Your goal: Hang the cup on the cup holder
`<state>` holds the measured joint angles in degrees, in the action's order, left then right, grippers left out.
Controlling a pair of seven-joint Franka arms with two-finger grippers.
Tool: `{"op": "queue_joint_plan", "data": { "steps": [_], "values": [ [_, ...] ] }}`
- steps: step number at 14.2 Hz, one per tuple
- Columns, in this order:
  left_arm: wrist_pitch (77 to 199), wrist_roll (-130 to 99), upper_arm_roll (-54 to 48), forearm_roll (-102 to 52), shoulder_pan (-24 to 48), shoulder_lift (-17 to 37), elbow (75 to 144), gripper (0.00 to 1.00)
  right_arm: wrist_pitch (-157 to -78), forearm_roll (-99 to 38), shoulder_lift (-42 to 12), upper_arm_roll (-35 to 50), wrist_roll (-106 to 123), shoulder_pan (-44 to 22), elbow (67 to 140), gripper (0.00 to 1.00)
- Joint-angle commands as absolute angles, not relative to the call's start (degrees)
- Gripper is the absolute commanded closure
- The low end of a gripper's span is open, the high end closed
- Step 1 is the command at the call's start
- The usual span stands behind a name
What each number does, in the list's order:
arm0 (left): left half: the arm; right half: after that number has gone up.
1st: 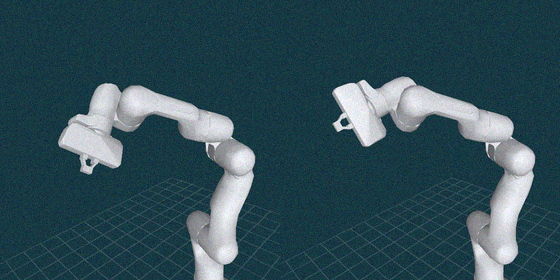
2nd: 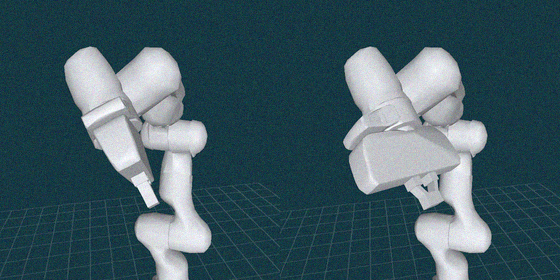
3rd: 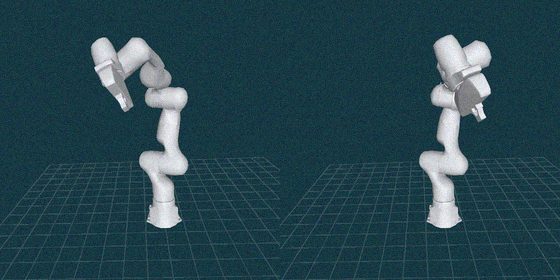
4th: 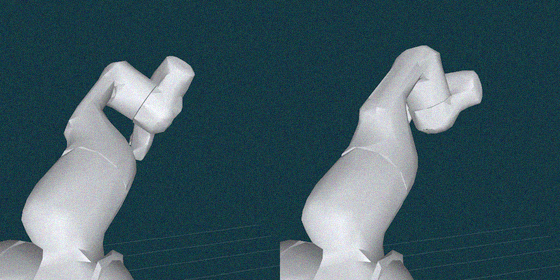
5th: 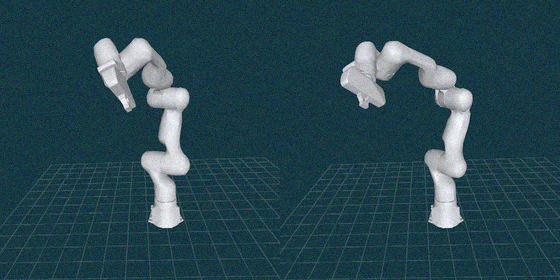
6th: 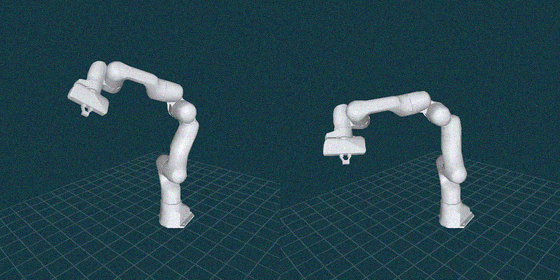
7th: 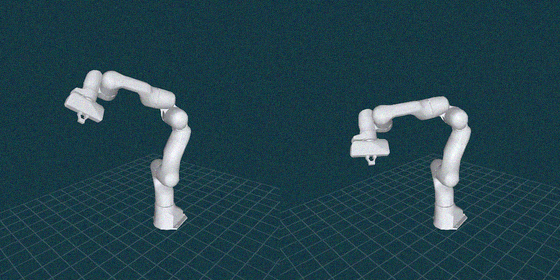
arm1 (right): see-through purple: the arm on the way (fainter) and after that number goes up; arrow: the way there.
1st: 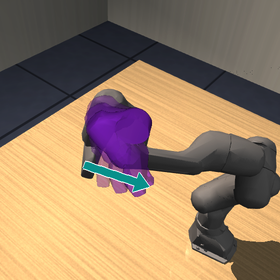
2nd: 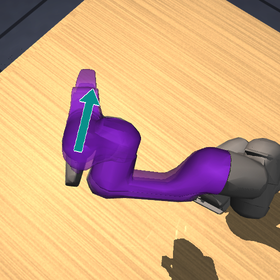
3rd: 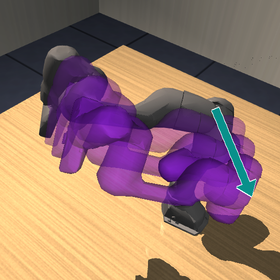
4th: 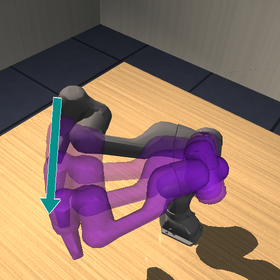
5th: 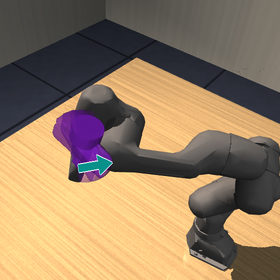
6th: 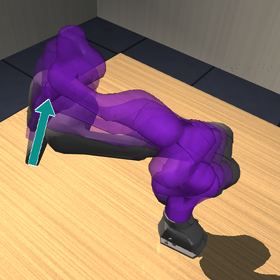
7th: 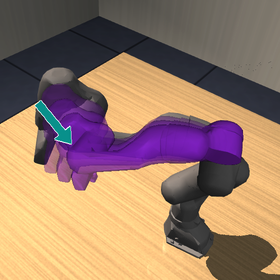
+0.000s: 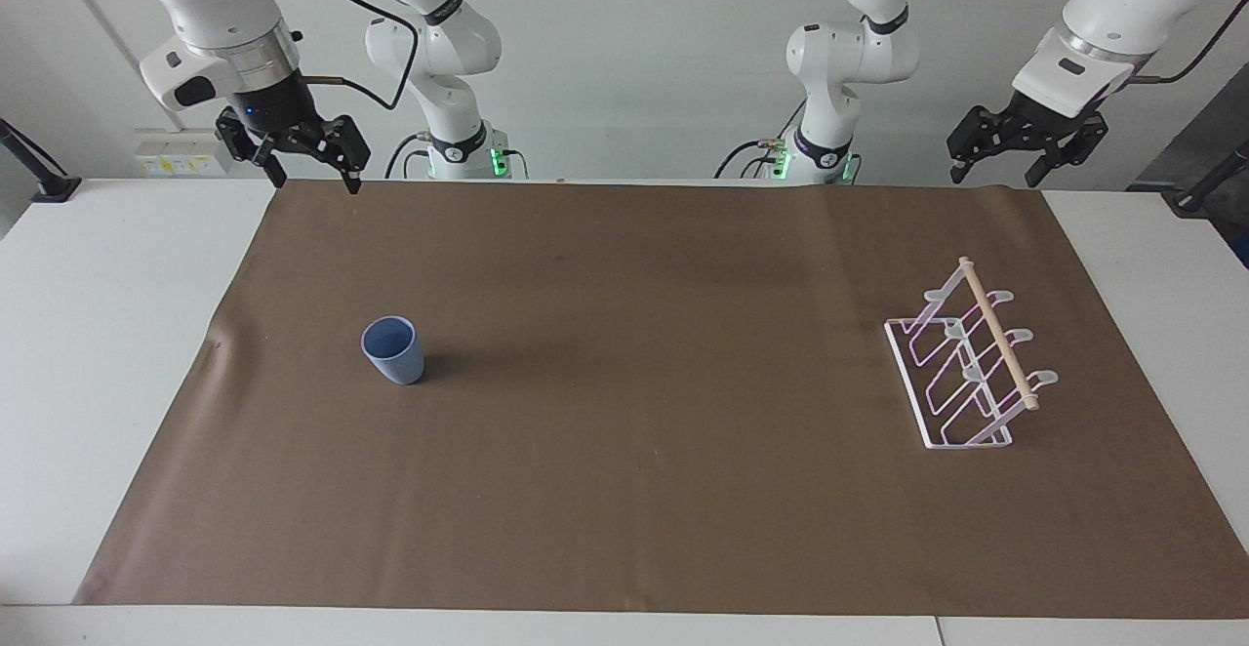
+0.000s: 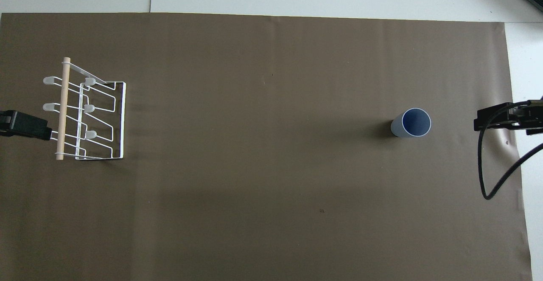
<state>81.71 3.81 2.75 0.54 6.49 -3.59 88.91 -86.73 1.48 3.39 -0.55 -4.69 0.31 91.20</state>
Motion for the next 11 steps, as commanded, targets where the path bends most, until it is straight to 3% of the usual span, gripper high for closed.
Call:
{"op": "queue_joint_plan", "data": {
  "steps": [1, 8, 11],
  "values": [
    [82.53, 3.25, 3.16, 1.41, 6.77, -5.10, 90.79, 0.00, -87.80, 2.02, 3.78, -0.09, -3.87, 0.70, 91.58, 0.00],
    [82.44, 3.43, 3.16, 1.41, 6.68, -5.10, 90.70, 0.00, -94.73, 1.76, 4.49, -0.44, -2.81, 1.41, 96.59, 0.00],
    [82.62, 3.43, 3.16, 1.41, 6.68, -5.10, 90.70, 0.00, -101.57, 1.05, 4.04, -0.53, 2.09, 3.42, 101.84, 0.00]
  ]
}}
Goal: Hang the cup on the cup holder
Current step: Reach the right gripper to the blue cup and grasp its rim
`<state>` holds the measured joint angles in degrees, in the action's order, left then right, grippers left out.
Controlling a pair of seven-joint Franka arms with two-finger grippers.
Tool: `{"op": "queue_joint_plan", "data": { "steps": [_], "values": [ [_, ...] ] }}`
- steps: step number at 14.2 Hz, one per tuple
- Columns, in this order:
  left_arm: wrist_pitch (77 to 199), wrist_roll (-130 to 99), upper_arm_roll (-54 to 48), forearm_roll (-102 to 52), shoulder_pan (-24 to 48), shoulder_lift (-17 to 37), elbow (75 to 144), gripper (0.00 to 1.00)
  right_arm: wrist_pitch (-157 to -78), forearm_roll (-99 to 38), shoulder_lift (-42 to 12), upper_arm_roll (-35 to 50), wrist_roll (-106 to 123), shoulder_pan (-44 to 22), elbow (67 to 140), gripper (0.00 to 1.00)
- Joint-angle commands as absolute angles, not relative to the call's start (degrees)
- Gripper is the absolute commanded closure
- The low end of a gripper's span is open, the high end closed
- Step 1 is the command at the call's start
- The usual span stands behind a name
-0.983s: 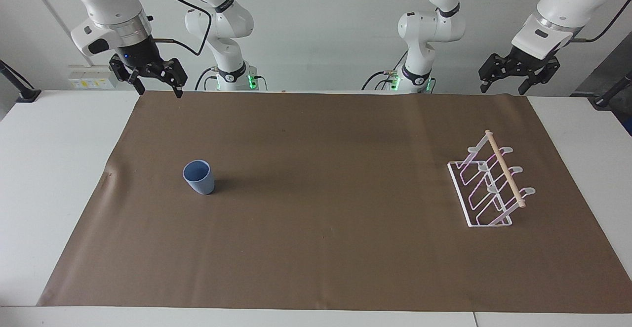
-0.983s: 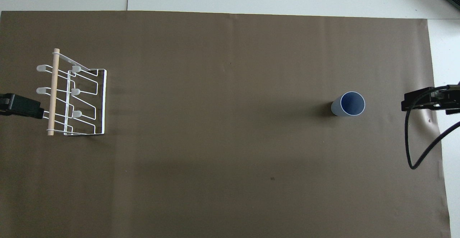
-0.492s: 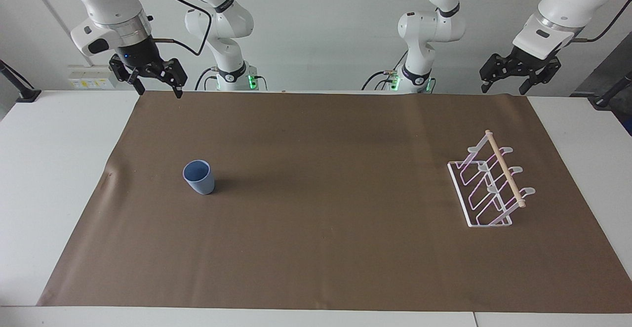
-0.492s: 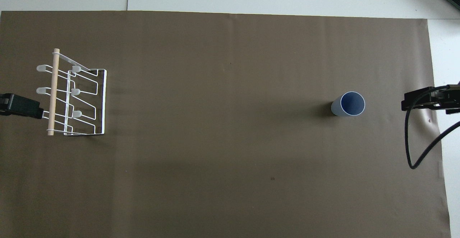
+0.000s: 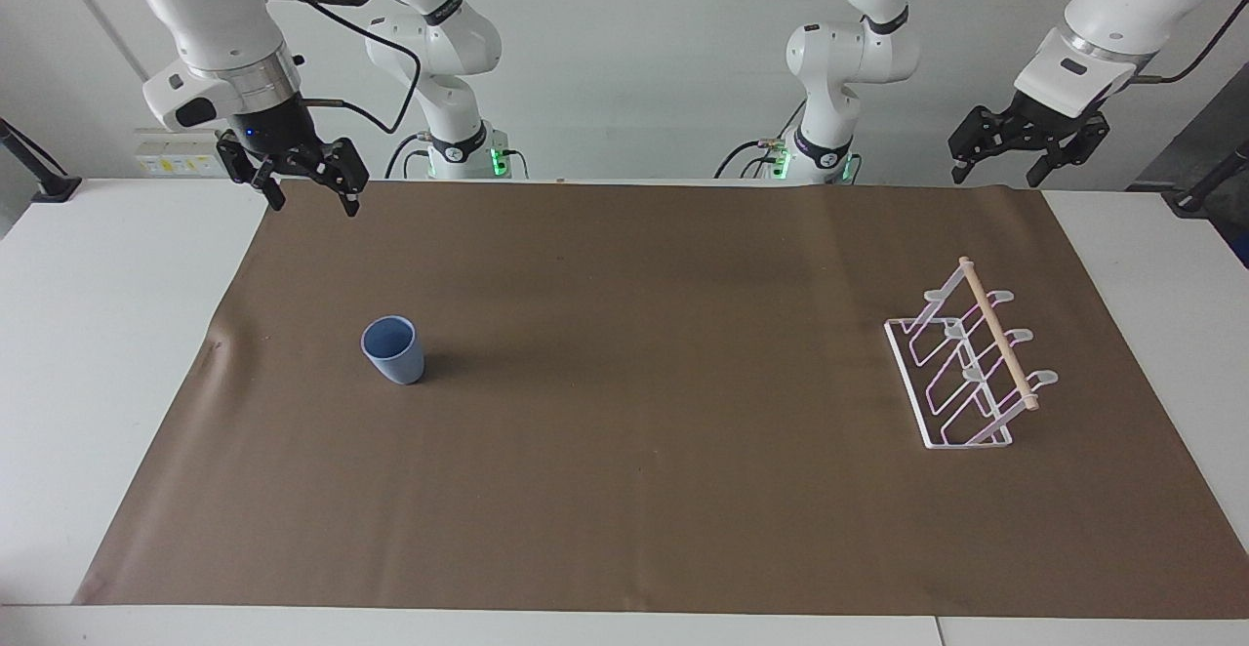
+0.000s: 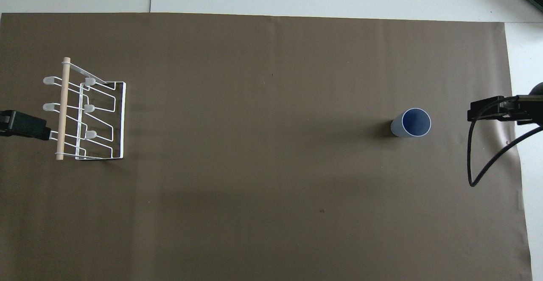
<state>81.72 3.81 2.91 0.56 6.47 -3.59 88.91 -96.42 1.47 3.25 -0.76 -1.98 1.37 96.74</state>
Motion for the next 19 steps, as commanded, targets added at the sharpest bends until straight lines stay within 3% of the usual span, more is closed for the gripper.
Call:
{"op": "queue_joint_plan", "data": {
  "steps": [1, 5, 11, 19],
  "values": [
    [82.53, 3.25, 3.16, 1.41, 6.68, -5.10, 90.79, 0.00, -104.73, 0.97, 4.22, -0.53, 2.72, 3.43, 104.30, 0.00],
    [82.35, 3.43, 3.34, 1.41, 6.68, -5.10, 90.79, 0.00, -114.14, 0.97, 1.86, -0.53, 3.07, 3.16, 109.94, 0.00],
    [82.44, 3.25, 3.34, 1.41, 6.68, -5.10, 90.79, 0.00, -125.58, -1.23, -8.16, -0.44, 4.74, 2.64, 110.83, 0.00],
    [82.35, 3.43, 3.43, 1.41, 6.68, -5.10, 90.70, 0.00, -128.41, -1.32, -8.61, -0.44, 16.25, 3.34, 116.98, 0.00]
  ]
}}
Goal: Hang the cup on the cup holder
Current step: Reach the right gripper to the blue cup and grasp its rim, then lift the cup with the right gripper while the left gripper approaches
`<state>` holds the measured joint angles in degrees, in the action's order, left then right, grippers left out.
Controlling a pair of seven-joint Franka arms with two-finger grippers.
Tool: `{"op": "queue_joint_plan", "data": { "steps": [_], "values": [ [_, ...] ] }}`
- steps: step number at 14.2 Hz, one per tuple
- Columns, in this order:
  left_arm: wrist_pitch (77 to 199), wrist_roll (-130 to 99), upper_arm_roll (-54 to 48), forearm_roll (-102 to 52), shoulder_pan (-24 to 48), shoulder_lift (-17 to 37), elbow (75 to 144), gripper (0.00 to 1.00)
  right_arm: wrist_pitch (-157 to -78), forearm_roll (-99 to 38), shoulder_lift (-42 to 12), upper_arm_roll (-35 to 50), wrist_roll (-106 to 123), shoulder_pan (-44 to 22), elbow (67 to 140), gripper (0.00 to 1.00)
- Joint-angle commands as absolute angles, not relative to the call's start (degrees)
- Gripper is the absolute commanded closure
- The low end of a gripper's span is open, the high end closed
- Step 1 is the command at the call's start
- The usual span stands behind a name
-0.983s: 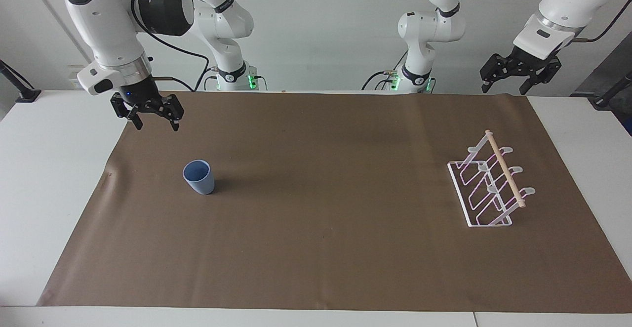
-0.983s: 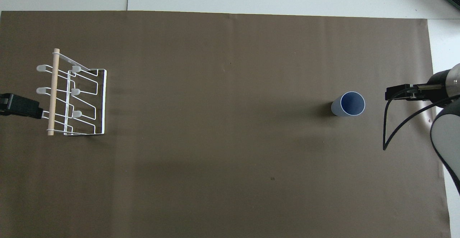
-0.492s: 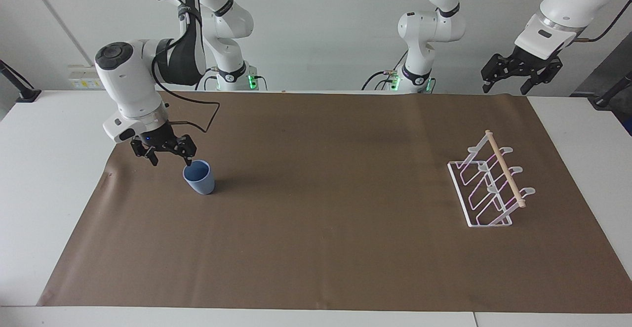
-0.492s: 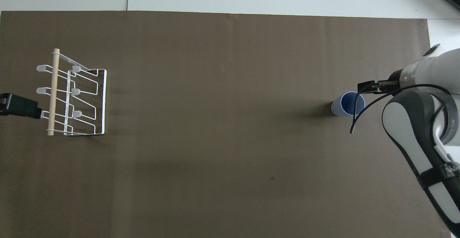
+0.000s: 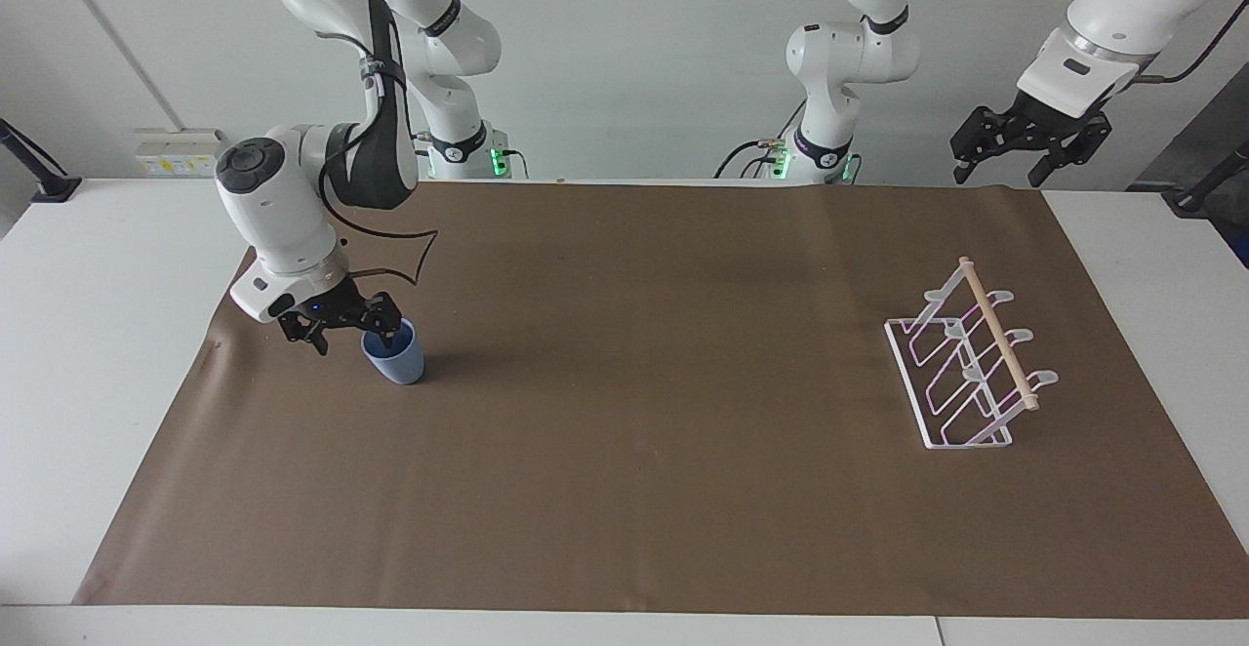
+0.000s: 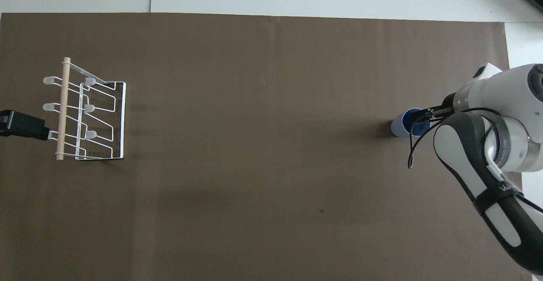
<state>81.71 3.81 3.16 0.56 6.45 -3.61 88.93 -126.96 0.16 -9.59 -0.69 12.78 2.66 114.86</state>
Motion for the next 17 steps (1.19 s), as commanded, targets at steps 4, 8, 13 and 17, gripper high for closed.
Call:
{"op": "queue_joint_plan", "data": {
  "steps": [4, 8, 13, 17],
  "values": [
    [82.27, 3.43, 3.43, 1.41, 6.68, -5.10, 90.70, 0.00, -128.50, -1.32, -8.96, -0.53, 16.44, 3.25, 117.07, 0.94],
    [82.26, 3.16, 3.43, 1.41, 6.68, -5.10, 90.79, 0.00, -129.54, -1.32, -9.05, -0.53, 15.73, 3.34, 116.89, 1.00],
    [82.53, 3.25, 3.34, 1.41, 6.68, -5.10, 90.70, 0.00, -128.86, -1.32, -9.58, -0.44, 15.29, 3.34, 115.24, 1.00],
    [82.44, 3.16, 3.34, 1.41, 6.68, -5.19, 90.79, 0.00, -117.01, -6.46, -9.23, -0.09, 16.08, 2.73, 106.63, 1.00]
  ]
}}
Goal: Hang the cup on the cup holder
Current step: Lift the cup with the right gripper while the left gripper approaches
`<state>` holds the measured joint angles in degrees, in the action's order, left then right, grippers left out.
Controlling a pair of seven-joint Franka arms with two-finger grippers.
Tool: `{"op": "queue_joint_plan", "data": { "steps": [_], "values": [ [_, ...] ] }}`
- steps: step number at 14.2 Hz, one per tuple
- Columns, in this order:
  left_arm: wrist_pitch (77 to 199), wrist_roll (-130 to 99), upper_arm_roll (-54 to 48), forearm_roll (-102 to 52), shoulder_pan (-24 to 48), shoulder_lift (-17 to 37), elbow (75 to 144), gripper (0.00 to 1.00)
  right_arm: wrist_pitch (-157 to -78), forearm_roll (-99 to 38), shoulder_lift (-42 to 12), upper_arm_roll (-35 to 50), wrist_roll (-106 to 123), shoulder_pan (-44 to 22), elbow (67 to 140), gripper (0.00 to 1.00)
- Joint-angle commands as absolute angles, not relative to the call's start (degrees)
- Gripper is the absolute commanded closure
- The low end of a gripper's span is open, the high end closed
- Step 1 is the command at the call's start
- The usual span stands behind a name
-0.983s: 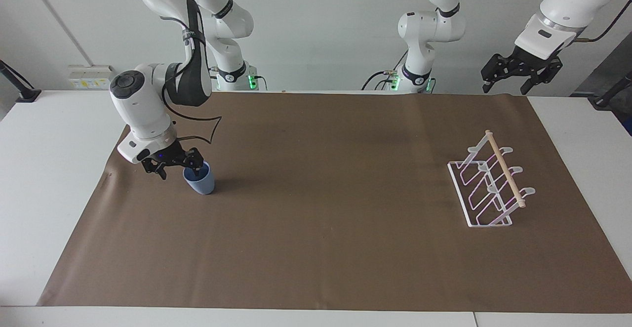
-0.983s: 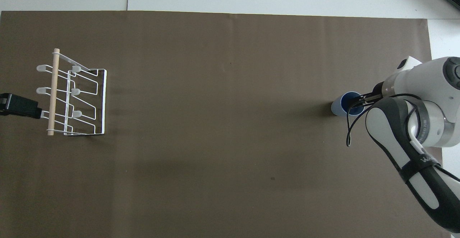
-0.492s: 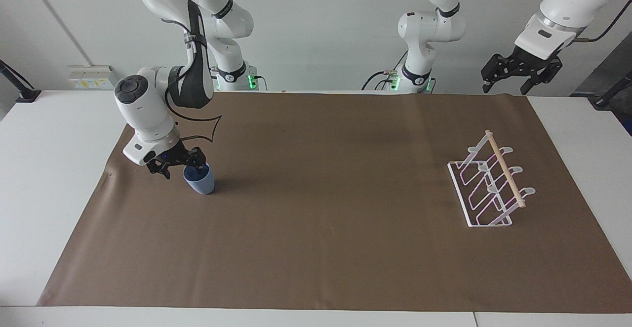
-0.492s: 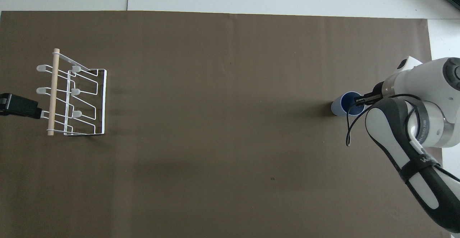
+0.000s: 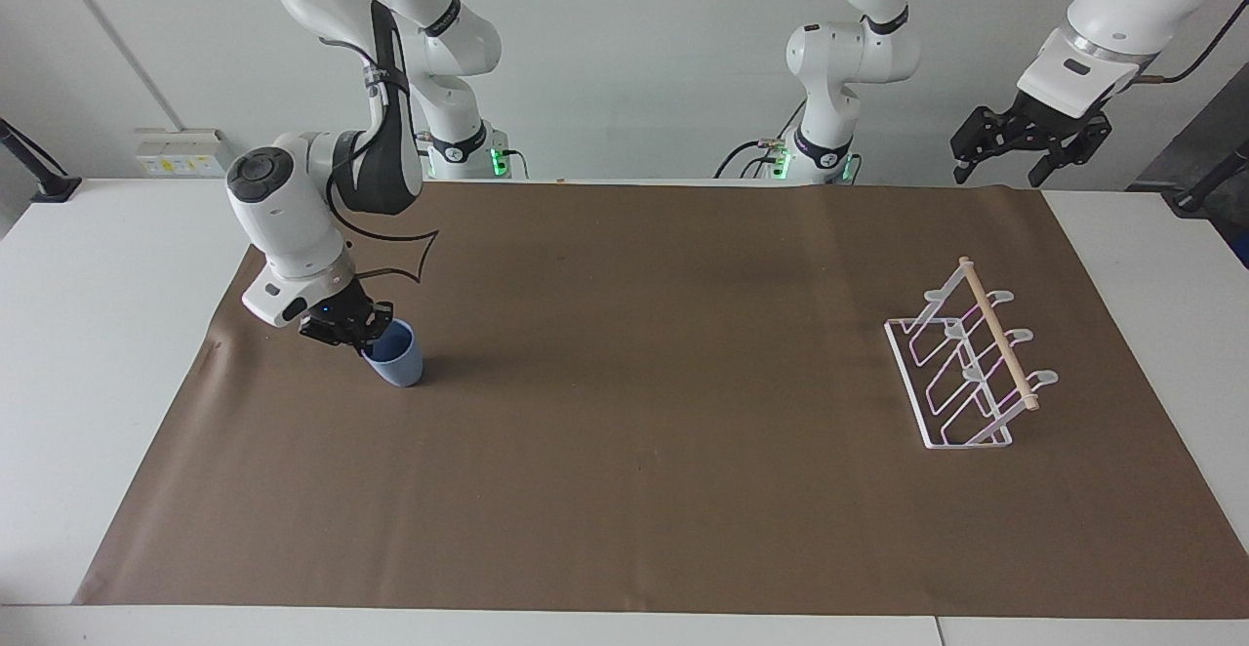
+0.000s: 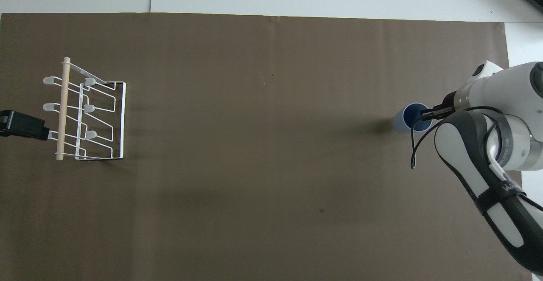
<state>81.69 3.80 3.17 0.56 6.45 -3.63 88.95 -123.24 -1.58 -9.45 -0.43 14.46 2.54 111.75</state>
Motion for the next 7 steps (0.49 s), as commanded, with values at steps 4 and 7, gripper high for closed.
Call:
{"op": "queue_joint_plan", "data": {
  "steps": [4, 7],
  "values": [
    [82.62, 3.08, 3.25, 1.32, 6.77, -5.10, 90.53, 0.00, -107.25, -16.33, -8.61, 0.96, 16.52, 2.55, 100.04, 1.00],
    [82.71, 1.77, 3.43, -1.39, 6.50, -5.10, 90.79, 0.00, -102.14, -27.73, -8.53, 1.58, 16.61, 2.64, 98.09, 1.00]
  ]
}}
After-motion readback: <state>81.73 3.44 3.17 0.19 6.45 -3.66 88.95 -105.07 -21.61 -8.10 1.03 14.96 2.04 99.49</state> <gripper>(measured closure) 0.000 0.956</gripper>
